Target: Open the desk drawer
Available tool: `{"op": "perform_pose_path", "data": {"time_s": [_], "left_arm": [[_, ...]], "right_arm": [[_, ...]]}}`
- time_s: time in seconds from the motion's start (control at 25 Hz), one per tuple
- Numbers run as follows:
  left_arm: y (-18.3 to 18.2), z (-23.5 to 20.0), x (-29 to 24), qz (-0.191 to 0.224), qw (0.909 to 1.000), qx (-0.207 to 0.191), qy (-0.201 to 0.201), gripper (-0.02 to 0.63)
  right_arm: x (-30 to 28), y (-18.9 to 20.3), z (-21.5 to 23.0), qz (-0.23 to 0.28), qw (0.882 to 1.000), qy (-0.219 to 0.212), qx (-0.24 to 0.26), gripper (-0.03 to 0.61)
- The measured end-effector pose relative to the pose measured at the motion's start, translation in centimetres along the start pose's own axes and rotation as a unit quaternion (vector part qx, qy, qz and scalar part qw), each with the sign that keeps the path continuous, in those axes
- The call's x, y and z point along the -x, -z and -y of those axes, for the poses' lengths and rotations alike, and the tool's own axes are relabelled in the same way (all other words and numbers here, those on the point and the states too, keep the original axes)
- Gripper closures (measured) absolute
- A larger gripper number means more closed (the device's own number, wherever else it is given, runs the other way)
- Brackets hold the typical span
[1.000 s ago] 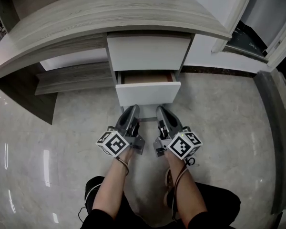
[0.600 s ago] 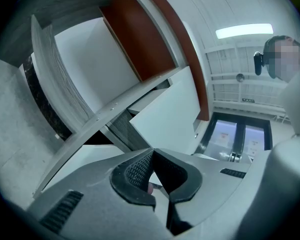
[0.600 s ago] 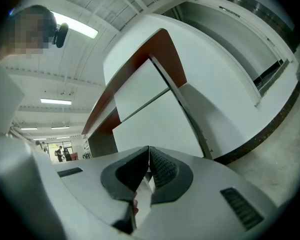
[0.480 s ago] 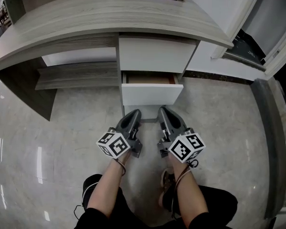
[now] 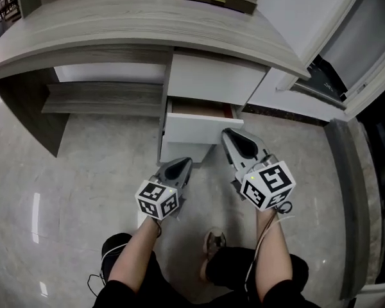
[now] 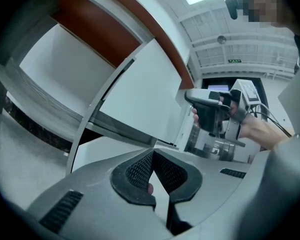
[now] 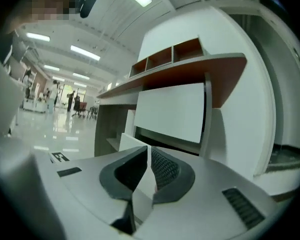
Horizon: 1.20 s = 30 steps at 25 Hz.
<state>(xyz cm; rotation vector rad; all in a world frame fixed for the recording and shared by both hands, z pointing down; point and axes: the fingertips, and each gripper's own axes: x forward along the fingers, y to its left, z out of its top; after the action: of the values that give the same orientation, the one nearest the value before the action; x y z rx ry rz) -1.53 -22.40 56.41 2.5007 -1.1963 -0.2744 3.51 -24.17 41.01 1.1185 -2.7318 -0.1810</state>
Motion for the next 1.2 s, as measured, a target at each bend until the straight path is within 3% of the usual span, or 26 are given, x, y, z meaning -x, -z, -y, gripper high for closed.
{"op": "perform_pose_path", "data": {"time_s": [0.12, 0.24, 0.4, 0.6, 0.68, 0.84, 1.2], "left_arm": [[0.2, -0.3, -0.2, -0.014, 0.9997, -0.011, -0.015, 0.611], [0.5, -0.3, -0.2, -0.035, 0.9976, -0.05, -0.034, 0.611], [0.8, 0.2, -0.4, -0.049, 0.9926, -0.101, -0.046, 0.611], [0.9, 1.1, -0.9, -0.054, 0.991, -0.115, -0.041, 0.611], [1.1, 1.4, -1.0, -0.057, 0.9905, -0.119, -0.039, 0.611], [1.3, 1.0, -1.1, -0.061, 0.9894, -0.122, -0.051, 0.611], [2.0, 0.4, -1.6, -0.067, 0.9892, -0.116, -0.059, 0.611]], "right_arm": [[-0.5, -0.7, 0.3, -0.06, 0.996, -0.012, 0.07, 0.567], [-1.4, -0.5, -0.4, -0.129, 0.977, -0.036, 0.163, 0.474], [-2.4, 0.0, 0.0, -0.204, 0.937, -0.036, 0.282, 0.474], [-3.6, 1.5, 0.5, -0.283, 0.866, -0.059, 0.408, 0.474], [-4.0, 2.1, 0.4, -0.303, 0.847, -0.074, 0.43, 0.474], [-4.5, 2.4, 0.3, -0.324, 0.834, -0.096, 0.436, 0.472], [-4.8, 2.8, 0.0, -0.336, 0.837, -0.127, 0.413, 0.475]]}}
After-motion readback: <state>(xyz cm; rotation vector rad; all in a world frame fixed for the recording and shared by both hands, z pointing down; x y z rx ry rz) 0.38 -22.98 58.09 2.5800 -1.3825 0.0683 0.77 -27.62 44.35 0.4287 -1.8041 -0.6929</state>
